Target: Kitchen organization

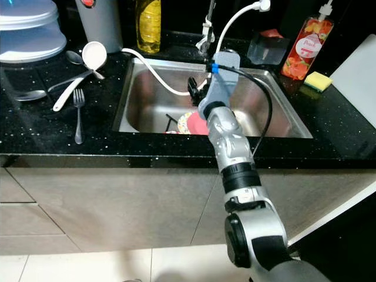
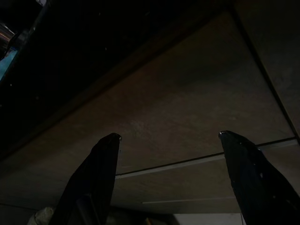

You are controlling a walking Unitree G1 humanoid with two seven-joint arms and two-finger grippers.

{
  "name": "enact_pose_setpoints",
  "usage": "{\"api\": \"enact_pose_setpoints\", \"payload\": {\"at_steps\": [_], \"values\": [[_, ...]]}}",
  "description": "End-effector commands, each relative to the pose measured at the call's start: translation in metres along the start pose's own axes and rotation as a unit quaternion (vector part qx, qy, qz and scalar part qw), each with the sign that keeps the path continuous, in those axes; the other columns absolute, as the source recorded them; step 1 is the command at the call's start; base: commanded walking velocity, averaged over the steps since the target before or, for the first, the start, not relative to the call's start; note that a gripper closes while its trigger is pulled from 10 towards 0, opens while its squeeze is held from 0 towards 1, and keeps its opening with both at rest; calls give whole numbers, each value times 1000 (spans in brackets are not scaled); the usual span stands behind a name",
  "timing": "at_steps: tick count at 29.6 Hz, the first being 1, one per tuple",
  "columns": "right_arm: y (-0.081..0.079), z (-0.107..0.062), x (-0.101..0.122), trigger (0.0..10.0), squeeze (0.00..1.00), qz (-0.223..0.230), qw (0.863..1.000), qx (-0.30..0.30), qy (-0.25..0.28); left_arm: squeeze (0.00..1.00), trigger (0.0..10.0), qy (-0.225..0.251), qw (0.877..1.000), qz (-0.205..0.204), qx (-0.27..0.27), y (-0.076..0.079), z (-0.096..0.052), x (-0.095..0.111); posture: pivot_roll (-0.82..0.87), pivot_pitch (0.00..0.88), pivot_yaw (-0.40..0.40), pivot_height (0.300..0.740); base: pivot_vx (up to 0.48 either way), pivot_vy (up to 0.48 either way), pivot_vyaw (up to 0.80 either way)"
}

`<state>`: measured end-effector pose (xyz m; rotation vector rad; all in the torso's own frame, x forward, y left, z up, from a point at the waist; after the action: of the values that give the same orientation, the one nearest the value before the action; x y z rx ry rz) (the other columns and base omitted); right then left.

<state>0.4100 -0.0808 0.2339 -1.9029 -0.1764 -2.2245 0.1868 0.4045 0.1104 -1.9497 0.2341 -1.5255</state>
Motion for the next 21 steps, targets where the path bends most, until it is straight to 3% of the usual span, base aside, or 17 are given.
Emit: {"api": "enact_pose_setpoints", "payload": {"at_steps": [1, 21], "values": [[4, -1, 0, 10000, 0, 3, 1000, -8, 1, 0, 10000, -4, 1000, -3, -7, 4, -3, -4, 293, 0, -90, 740, 0, 0, 0], [-2, 2, 3, 10000, 0, 2, 1000, 3, 2, 0, 10000, 3, 1000, -20, 11, 2, -4, -2, 297, 0, -106, 740, 0, 0, 0]]}}
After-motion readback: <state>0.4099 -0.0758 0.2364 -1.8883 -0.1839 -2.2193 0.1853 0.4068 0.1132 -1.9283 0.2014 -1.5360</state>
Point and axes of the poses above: a point about 5 cm out from each wrist's last joint towards the gripper, its own z axis pointing out of the wrist towards the gripper, its own x axis along the axis of the wrist's last joint, y = z × x, the point moved 2 cm from there along z, pointing out of the wrist towards the gripper, and after that the axes turned 10 degrees about -z, right-handed, at the moved point
